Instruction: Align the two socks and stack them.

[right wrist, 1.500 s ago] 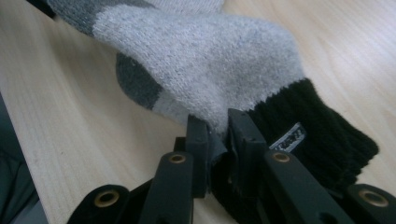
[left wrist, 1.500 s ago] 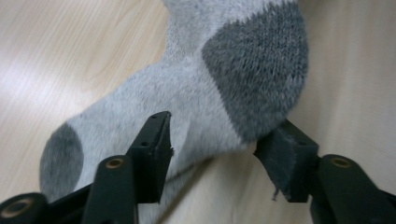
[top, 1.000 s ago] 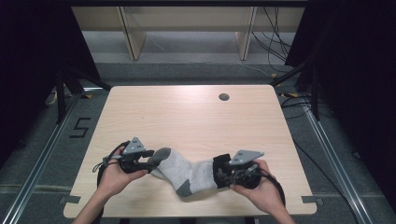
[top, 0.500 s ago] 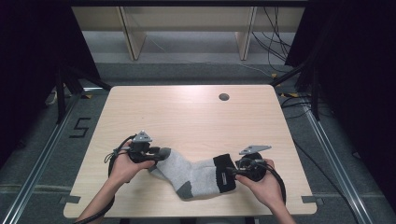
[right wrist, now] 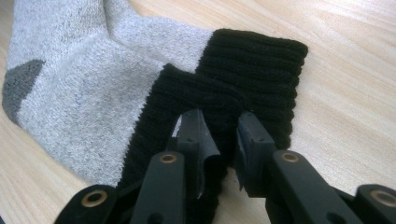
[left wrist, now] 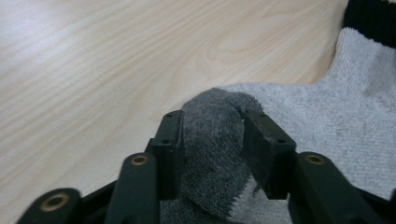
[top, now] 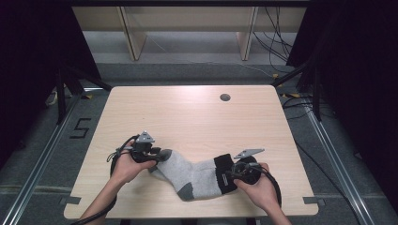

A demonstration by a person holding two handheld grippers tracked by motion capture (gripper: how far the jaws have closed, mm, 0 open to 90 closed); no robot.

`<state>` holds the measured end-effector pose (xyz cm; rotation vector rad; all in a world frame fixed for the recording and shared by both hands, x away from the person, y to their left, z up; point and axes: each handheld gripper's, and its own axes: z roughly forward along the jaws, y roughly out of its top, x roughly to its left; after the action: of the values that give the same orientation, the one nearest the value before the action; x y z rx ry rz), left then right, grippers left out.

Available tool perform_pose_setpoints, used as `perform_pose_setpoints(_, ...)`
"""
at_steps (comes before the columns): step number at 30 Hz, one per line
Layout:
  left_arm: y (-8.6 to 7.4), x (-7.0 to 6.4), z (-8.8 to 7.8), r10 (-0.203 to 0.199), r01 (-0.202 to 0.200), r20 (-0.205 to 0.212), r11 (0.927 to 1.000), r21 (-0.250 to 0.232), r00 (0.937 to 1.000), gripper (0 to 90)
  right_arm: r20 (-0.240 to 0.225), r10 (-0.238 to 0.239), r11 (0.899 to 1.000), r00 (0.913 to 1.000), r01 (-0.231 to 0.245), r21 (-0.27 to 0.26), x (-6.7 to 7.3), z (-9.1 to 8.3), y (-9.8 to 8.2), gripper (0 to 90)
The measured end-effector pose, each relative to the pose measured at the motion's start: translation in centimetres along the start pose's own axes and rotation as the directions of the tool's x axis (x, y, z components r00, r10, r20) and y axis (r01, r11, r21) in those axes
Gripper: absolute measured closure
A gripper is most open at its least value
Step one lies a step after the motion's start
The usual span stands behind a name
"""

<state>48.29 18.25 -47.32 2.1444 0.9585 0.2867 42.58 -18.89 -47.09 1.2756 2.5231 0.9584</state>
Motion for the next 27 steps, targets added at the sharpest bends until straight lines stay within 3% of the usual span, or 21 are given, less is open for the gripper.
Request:
perform_pose_setpoints(2, 0.1, 0.0, 0.0, 0.011, -0.011, 0.003, 0.9999, 0.007, 0.9999, 51.4, -0.002, 0.001, 1.000, 1.0000, -0.001, 0.004, 0.0, 0.0, 0.0, 75.9)
perform_pose_setpoints(4, 0.0, 0.1, 0.2, 0.020, -0.021, 0.009, 0.9996, 0.017, 0.9997, 52.1, 0.000, 0.021, 1.000, 0.9998, -0.021, 0.008, 0.1, 0.0, 0.0, 76.0)
perform_pose_setpoints(9, -0.1, 0.2, 0.8, 0.046, -0.047, 0.039, 0.9981, 0.039, 0.9982, 67.7, -0.001, 0.023, 1.000, 0.9997, -0.023, 0.019, 0.1, -0.2, 0.0, 76.0)
perform_pose_setpoints(12, 0.0, 0.0, 0.8, 0.083, -0.084, 0.029, 0.9949, 0.054, 0.9961, 77.8, -0.003, 0.048, 0.998, 0.9988, -0.048, 0.031, 0.1, -0.2, 0.0, 76.0)
perform_pose_setpoints(15, 0.1, -0.4, 0.7, 0.085, -0.085, 0.003, 0.9935, 0.076, 0.9964, 82.3, 0.000, 0.054, 0.998, 0.9985, -0.054, 0.036, 0.1, -0.4, 0.1, 76.2)
perform_pose_setpoints(16, 0.2, -0.5, 0.6, 0.088, -0.088, 0.003, 0.9936, 0.071, 0.9962, 83.0, -0.008, 0.032, 0.999, 0.9994, -0.032, 0.024, 0.0, -0.4, 0.1, 76.4)
perform_pose_setpoints(20, 0.5, -0.8, -0.5, 0.086, -0.086, -0.005, 0.9958, 0.030, 0.9962, 83.4, -0.017, 0.062, 0.998, 0.9979, -0.062, 0.007, 0.1, -0.9, 0.2, 77.0)
perform_pose_setpoints(21, 0.6, -0.9, -1.1, 0.085, -0.085, -0.002, 0.9963, 0.014, 0.9964, 83.4, -0.012, 0.055, 0.998, 0.9984, -0.055, 0.019, -0.1, -1.3, 0.2, 77.2)
perform_pose_setpoints(22, 0.7, -0.9, -1.4, 0.083, -0.083, 0.000, 0.9966, 0.004, 0.9966, 83.5, -0.019, 0.078, 0.997, 0.9967, -0.078, 0.026, 0.0, -1.6, 0.3, 78.0)
perform_pose_setpoints(23, 0.8, -1.0, -1.9, 0.080, -0.080, 0.000, 0.9967, -0.009, 0.9968, 83.4, -0.014, 0.062, 0.998, 0.9980, -0.061, 0.016, -0.2, -1.7, 0.4, 78.3)
perform_pose_setpoints(24, 0.9, -1.1, -2.3, 0.076, -0.076, -0.002, 0.9969, -0.022, 0.9971, 83.4, -0.026, 0.103, 0.995, 0.9944, -0.102, 0.011, 0.1, -1.9, 0.4, 78.8)
perform_pose_setpoints(25, 0.9, -1.2, -2.7, 0.072, -0.072, 0.003, 0.9968, -0.034, 0.9974, 83.5, -0.028, 0.090, 0.996, 0.9956, -0.089, 0.026, 0.0, -2.3, 0.5, 79.5)
perform_pose_setpoints(27, 0.9, -1.5, -3.6, 0.067, -0.067, -0.003, 0.9964, -0.052, 0.9977, 83.5, -0.039, 0.066, 0.998, 0.9971, -0.066, 0.000, -0.2, -2.4, 0.6, 81.0)
